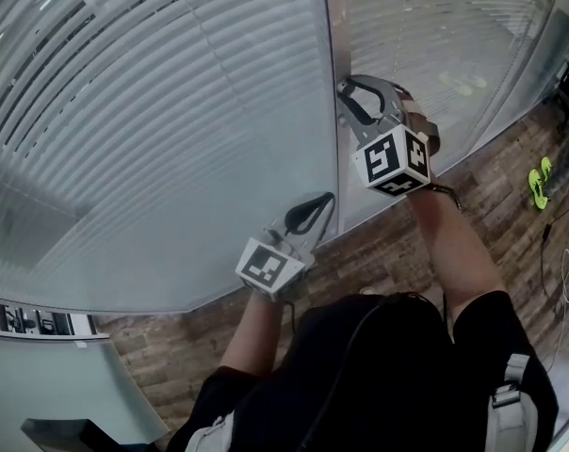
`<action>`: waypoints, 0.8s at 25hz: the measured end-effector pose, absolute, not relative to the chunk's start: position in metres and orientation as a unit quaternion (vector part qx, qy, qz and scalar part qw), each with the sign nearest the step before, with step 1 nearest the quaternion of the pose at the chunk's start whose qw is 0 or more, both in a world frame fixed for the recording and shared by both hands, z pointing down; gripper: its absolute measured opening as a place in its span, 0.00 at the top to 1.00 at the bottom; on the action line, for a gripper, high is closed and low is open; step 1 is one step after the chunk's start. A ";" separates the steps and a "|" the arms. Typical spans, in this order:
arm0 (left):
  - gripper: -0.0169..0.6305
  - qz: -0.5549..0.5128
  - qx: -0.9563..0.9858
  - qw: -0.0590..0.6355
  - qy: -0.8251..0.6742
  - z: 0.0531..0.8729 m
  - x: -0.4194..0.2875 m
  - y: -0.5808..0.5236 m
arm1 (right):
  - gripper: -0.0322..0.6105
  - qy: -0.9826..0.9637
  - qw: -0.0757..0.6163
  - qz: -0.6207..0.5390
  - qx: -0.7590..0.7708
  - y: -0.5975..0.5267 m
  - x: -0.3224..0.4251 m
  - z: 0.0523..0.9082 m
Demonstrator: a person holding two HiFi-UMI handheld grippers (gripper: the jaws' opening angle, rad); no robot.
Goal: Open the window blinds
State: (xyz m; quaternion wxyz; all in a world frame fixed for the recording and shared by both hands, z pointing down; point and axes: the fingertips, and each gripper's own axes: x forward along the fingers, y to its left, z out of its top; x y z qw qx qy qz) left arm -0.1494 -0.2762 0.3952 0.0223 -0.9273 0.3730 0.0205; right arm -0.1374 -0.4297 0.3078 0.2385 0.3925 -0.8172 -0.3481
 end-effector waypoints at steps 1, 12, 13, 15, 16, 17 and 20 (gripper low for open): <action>0.97 0.022 -0.927 0.026 0.373 0.396 -0.150 -0.277 | 0.75 -0.823 0.231 -0.338 0.393 -0.431 -0.137 0.307; 0.97 0.017 -0.928 0.023 0.372 0.393 -0.149 -0.277 | 0.75 -0.882 0.132 -0.199 0.407 -0.437 -0.133 0.307; 0.97 0.015 -0.928 0.020 0.372 0.391 -0.148 -0.276 | 0.75 -0.886 0.122 -0.185 0.408 -0.437 -0.132 0.307; 0.97 0.016 -0.928 0.021 0.372 0.393 -0.149 -0.276 | 0.75 -0.891 0.108 -0.164 0.409 -0.437 -0.132 0.307; 0.97 0.017 -0.927 0.021 0.373 0.394 -0.150 -0.276 | 0.75 -0.893 0.103 -0.158 0.409 -0.437 -0.131 0.306; 0.97 0.018 -0.927 0.019 0.374 0.394 -0.150 -0.276 | 0.75 -0.894 0.098 -0.152 0.410 -0.437 -0.131 0.306; 0.97 0.024 -0.926 0.020 0.375 0.396 -0.150 -0.276 | 0.75 -0.898 0.081 -0.127 0.413 -0.439 -0.129 0.307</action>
